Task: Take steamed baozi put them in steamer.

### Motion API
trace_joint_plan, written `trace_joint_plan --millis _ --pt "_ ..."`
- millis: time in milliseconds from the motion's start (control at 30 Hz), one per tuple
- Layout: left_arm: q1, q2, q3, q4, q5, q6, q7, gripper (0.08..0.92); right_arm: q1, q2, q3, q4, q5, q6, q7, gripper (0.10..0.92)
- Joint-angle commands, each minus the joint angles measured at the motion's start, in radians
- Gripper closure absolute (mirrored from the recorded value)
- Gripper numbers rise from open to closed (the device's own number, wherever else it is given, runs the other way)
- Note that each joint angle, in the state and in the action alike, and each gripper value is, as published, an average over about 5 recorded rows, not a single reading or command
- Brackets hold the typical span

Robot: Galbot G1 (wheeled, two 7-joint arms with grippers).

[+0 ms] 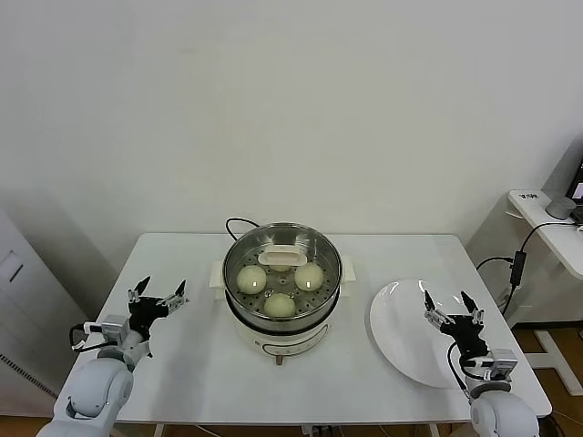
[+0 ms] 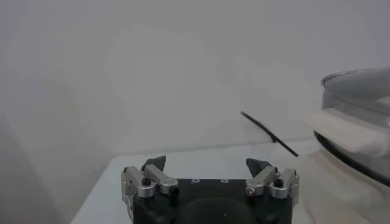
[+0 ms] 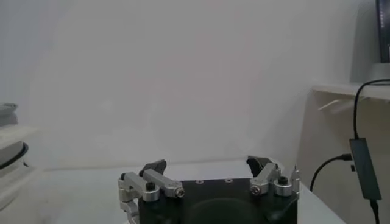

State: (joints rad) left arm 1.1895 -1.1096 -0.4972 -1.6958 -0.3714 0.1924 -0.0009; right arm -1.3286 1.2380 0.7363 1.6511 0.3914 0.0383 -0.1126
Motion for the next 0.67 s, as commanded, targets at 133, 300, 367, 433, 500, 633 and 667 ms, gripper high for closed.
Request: trace_joint_plan --millis 133,300,367,433,500,633,667 --pt "0.009 -0.002 -0.004 0.011 -0.005 -0.005 0.000 0.177 -0.001 0.008 0.004 -0.005 -0.034 -0.023 0.013 0.203" --pt "0.010 -0.004 -0.005 0.004 -0.007 -0.003 0.001 0.177 -0.004 0.008 0.004 -0.007 -0.026 -0.023 0.007 0.203" --pt "0.012 -0.006 -0.006 0.002 -0.009 -0.002 0.001 0.177 -0.006 0.008 0.003 -0.006 -0.024 -0.025 0.004 0.203" --pt "0.013 -0.007 -0.006 -0.003 -0.010 0.001 0.001 0.177 -0.008 0.009 0.001 -0.006 -0.023 -0.025 0.000 0.203" --pt "0.015 -0.007 -0.007 -0.009 -0.011 0.005 0.001 0.177 -0.009 0.011 -0.001 -0.005 -0.023 -0.025 -0.002 0.203" --pt "0.021 -0.005 -0.013 -0.022 -0.013 0.010 0.001 0.177 -0.008 0.010 -0.009 -0.002 -0.022 -0.025 -0.002 0.203" --pt "0.022 -0.005 -0.015 -0.024 -0.013 0.010 0.001 0.177 -0.008 0.010 -0.010 -0.002 -0.022 -0.025 -0.003 0.203"
